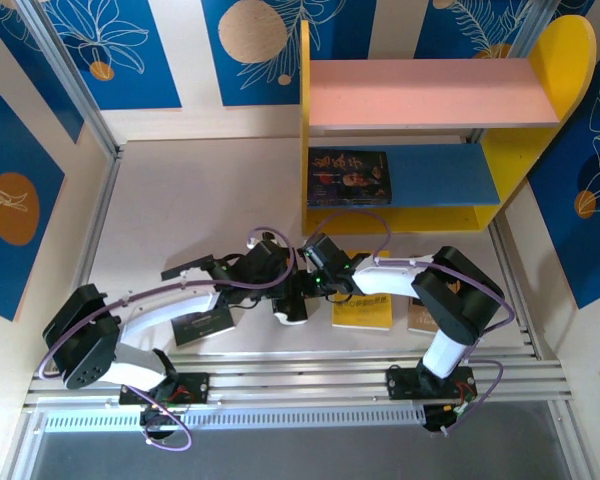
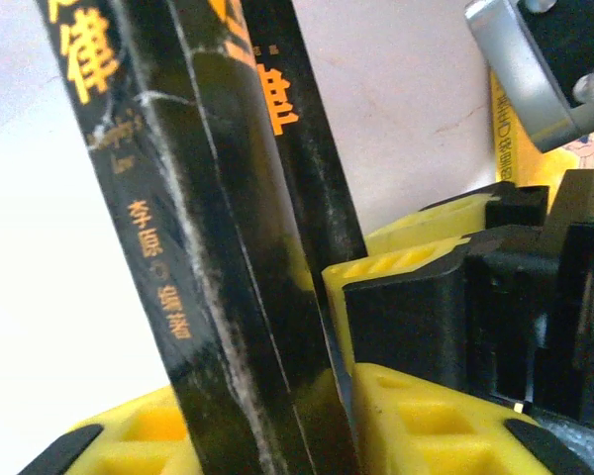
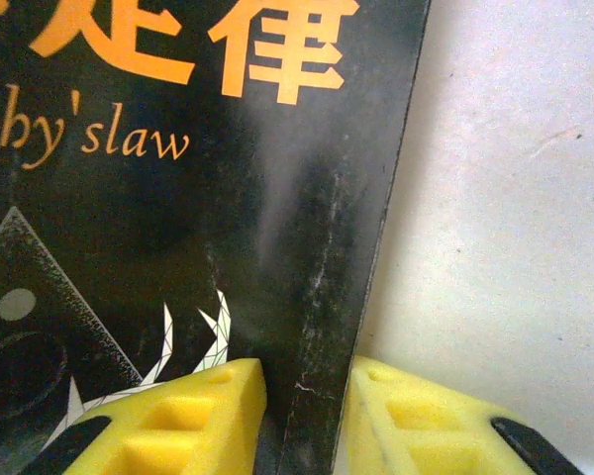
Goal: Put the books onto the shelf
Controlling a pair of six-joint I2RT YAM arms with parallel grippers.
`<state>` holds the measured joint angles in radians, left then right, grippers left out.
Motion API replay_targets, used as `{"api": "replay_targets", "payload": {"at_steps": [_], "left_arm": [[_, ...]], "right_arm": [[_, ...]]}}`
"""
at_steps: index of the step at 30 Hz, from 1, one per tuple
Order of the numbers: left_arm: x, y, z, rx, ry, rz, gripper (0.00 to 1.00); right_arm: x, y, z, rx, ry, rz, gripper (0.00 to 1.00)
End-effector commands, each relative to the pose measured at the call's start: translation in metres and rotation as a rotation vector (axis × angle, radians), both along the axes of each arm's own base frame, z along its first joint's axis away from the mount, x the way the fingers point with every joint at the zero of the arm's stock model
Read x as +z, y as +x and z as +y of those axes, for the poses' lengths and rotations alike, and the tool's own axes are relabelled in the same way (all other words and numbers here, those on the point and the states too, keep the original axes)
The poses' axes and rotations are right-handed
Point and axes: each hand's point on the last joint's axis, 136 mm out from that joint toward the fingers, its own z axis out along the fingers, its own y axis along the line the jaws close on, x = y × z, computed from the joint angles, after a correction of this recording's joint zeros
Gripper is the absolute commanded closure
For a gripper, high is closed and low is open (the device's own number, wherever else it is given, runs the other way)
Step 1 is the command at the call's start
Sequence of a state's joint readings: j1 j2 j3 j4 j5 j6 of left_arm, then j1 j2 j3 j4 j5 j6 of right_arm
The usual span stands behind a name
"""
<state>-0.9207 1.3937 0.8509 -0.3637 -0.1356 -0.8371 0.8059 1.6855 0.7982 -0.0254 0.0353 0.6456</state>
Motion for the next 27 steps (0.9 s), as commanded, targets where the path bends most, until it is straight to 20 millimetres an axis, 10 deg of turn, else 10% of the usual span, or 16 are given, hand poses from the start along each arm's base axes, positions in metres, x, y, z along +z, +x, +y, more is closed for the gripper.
{"api": "replay_targets", "payload": {"at_steps": [1, 27], "left_arm": [[0.009, -0.004, -0.019, -0.058, -0.031, -0.009, 0.71], [0.030, 0.007, -0.007, -0.028, -0.011, -0.078, 1.00]], "right_arm": [[-0.047, -0.033, -0.034, 0.014, -0.167, 0.115, 0.68], [0.058, 0.016, -0.044, -0.052, 0.082, -0.043, 0.36]]}}
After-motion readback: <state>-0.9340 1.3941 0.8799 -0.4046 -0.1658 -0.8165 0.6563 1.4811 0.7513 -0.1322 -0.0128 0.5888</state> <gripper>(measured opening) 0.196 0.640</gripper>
